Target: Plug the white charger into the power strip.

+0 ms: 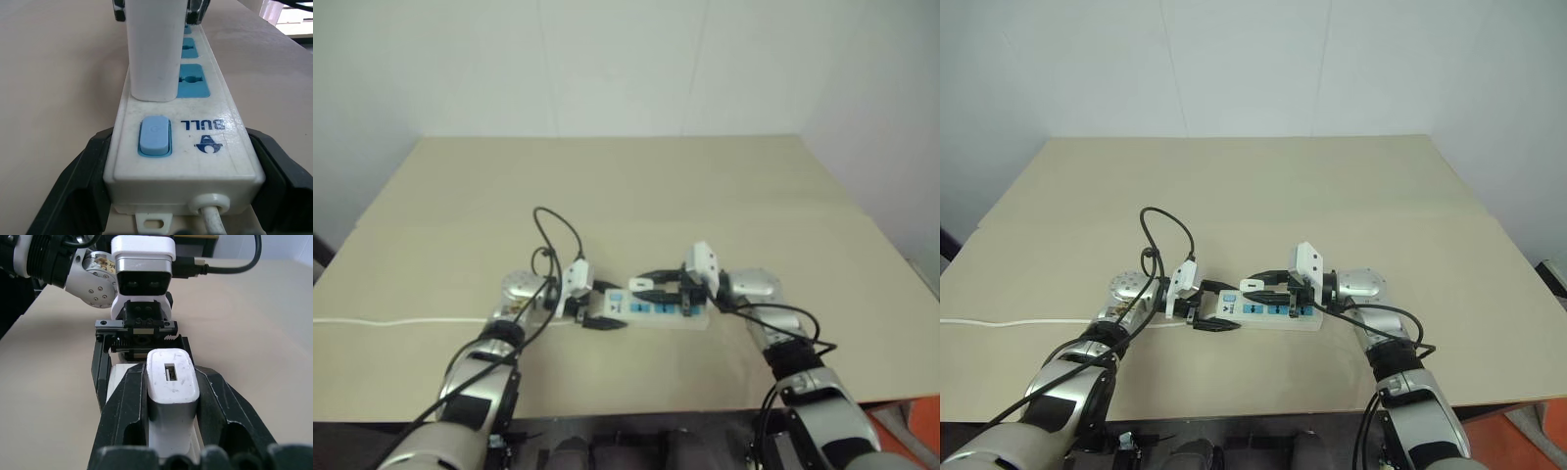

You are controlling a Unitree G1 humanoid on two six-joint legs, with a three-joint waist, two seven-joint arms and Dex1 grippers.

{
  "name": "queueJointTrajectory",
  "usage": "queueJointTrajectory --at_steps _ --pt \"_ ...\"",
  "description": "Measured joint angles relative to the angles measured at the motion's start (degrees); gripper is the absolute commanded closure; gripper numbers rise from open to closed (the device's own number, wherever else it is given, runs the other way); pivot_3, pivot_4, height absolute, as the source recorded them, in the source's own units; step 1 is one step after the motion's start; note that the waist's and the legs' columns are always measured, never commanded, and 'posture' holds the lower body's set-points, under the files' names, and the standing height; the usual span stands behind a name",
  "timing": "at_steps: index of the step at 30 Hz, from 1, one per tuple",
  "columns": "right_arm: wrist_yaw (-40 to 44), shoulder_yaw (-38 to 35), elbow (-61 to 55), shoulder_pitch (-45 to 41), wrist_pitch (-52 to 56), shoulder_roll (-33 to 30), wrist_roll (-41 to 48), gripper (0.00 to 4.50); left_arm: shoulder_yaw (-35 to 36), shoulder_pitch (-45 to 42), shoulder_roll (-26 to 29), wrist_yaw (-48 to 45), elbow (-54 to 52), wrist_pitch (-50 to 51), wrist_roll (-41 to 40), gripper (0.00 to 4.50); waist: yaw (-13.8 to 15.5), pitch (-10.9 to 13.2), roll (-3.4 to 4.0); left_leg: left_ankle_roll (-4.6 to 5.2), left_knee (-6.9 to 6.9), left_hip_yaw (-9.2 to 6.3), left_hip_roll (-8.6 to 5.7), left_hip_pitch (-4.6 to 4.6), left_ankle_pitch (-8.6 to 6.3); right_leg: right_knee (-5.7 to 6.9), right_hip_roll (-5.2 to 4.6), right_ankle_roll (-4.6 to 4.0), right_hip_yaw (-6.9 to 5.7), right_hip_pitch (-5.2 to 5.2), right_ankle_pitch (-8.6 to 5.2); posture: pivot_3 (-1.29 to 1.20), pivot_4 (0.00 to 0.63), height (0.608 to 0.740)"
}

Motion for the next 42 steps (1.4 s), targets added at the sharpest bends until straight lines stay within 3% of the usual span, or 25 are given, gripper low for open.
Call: queueJointTrajectory --at_steps 9,16,17,19,27,29,37,42 --pt "-2.68 0.35 3.45 -0.43 -3.41 0.04 -3.07 0.10 -0.18 0.03 -0.31 0.00 -0.08 -0.12 -0.23 1.21 0.27 0.00 0.00 -0.02 0.00 0.00 0.00 -0.07 0.01 -0.05 0.00 0.00 0.00 -0.02 0.00 0.00 0.150 0.740" --pt "-1.77 0.32 4.13 -1.09 -2.78 -0.08 -2.66 0.04 -0.26 -0.09 -0.40 0.00 -0.02 -0.05 -0.21 1.21 0.30 0.00 0.00 -0.02 0.00 0.00 0.00 -0.08 0.01 -0.06 0.00 0.00 -0.01 -0.02 0.00 0.00 0.150 0.740" --pt "-1.67 0.31 4.13 -1.09 -2.72 -0.11 -2.64 0.00 -0.31 -0.16 -0.42 0.02 0.00 0.13 -0.20 0.49 0.30 0.00 0.00 -0.02 0.00 -0.01 0.00 -0.08 0.01 -0.06 0.00 0.00 -0.01 -0.02 0.00 0.00 0.150 0.740" --pt "-1.58 0.28 4.13 -1.09 -2.62 -0.17 -2.61 0.00 -0.58 -0.39 -0.43 0.44 0.03 0.85 0.13 0.04 0.31 0.00 0.00 -0.02 0.00 0.00 0.00 -0.09 0.01 -0.06 0.00 0.00 -0.01 -0.02 0.00 0.00 0.150 0.740" --pt "-1.20 0.25 3.55 -0.89 -2.19 -0.79 -2.29 0.00 0.12 -1.06 -0.79 -1.26 -1.00 1.33 -1.30 0.04 0.31 0.00 0.00 -0.02 0.00 0.00 0.00 -0.13 0.01 -0.08 0.00 0.00 -0.02 -0.06 0.00 0.00 0.150 0.740" --pt "-0.39 0.00 1.28 0.24 -1.18 -1.91 -1.90 0.00 0.68 -0.05 0.02 -2.17 -5.35 2.65 -3.87 0.04 0.32 0.02 -0.01 -0.02 0.00 -0.02 0.01 -0.25 0.01 -0.08 0.00 -0.01 -0.03 -0.17 0.00 0.00 0.150 0.740" --pt "3.80 -8.29 -15.38 6.27 2.15 -16.62 5.49 0.00 -4.83 10.35 21.89 -4.47 -34.34 20.21 -21.14 0.04 0.02 0.25 0.24 -0.02 -0.18 -0.02 0.04 -0.31 0.00 -0.12 0.00 0.03 0.05 -0.21 -0.02 0.00 0.150 0.740" --pt "7.11 -13.03 -21.29 12.07 10.76 -29.40 8.94 0.00 -4.54 16.54 31.14 -4.56 -38.34 19.93 -22.89 0.04 0.78 0.27 0.25 -0.02 -0.37 0.05 0.04 -0.22 0.00 -0.25 -0.01 -0.02 0.03 -0.18 -0.12 0.00 0.150 0.740"
